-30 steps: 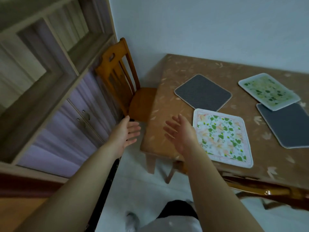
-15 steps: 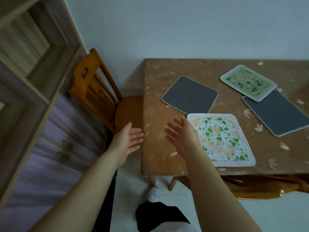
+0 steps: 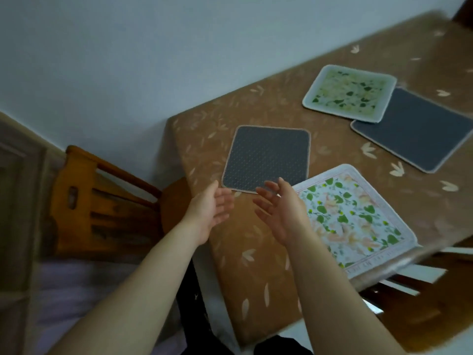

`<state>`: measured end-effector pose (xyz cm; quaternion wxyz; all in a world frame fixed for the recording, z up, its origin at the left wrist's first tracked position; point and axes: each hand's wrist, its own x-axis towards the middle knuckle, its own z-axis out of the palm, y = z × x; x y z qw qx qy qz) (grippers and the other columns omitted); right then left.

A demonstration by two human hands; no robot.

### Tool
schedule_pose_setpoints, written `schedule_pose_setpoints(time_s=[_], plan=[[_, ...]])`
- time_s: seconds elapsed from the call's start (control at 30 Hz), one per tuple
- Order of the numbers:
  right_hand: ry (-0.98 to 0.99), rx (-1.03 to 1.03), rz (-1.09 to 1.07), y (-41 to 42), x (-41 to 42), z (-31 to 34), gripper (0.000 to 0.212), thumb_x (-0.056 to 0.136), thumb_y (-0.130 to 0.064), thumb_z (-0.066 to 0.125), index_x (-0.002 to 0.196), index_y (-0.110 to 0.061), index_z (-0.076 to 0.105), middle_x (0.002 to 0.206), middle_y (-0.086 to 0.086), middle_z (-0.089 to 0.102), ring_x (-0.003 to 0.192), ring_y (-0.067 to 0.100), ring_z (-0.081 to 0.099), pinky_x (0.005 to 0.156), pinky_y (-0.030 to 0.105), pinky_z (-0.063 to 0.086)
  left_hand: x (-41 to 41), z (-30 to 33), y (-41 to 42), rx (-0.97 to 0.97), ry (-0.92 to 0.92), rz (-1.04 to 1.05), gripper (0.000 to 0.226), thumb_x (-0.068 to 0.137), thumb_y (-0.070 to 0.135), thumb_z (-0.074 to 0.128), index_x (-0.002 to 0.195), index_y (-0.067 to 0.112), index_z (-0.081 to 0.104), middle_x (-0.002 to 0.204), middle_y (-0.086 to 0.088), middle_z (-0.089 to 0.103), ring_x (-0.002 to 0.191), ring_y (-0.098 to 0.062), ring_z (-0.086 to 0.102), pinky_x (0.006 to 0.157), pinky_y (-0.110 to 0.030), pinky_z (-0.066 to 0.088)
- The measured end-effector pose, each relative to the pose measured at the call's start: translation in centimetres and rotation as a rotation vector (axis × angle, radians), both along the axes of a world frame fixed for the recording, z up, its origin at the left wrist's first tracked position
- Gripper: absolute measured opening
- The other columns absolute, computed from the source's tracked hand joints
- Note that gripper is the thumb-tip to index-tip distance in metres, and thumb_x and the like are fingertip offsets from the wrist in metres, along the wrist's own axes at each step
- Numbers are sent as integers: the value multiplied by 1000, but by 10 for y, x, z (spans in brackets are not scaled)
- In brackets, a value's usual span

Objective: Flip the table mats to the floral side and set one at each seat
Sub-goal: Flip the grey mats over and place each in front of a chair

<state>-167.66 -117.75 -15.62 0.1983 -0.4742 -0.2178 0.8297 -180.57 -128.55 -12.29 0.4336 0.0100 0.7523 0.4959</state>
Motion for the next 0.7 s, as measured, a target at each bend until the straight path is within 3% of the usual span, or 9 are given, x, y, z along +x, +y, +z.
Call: schedule_pose_setpoints(time_s=[0.1, 0.37, 0.53, 0.7], plan=[[-27, -29, -115, 14, 12, -11, 36, 105, -44, 47, 115, -16, 69, 110, 7, 75, 89, 23, 69, 79, 40, 52, 3, -14, 41, -16, -28, -171, 48, 104, 53, 37, 113, 20, 71, 114, -3, 75, 109, -22, 69, 103, -47, 51], [-154, -95, -465, 26, 28, -37, 39, 107, -44, 44, 115, -14, 69, 116, 10, 75, 98, 27, 70, 81, 40, 53, -12, -61, 118, 2, -177, -459, 47, 104, 48, 44, 113, 11, 72, 110, -10, 77, 104, -27, 72, 92, -45, 54], [-220, -126, -678, 5, -4, -38, 39, 106, -44, 46, 115, -13, 69, 109, 9, 75, 91, 27, 71, 76, 39, 52, -59, -86, 131, -44, -230, -629, 45, 105, 46, 43, 113, 12, 71, 110, -9, 77, 104, -27, 71, 96, -48, 53], [-246, -191, -712, -27, -55, -46, 39, 106, -43, 45, 113, -13, 69, 111, 9, 73, 90, 27, 69, 77, 40, 51, -130, -114, 136, -75, -157, -791, 40, 105, 43, 46, 117, 11, 67, 116, -9, 72, 108, -26, 68, 95, -44, 54]])
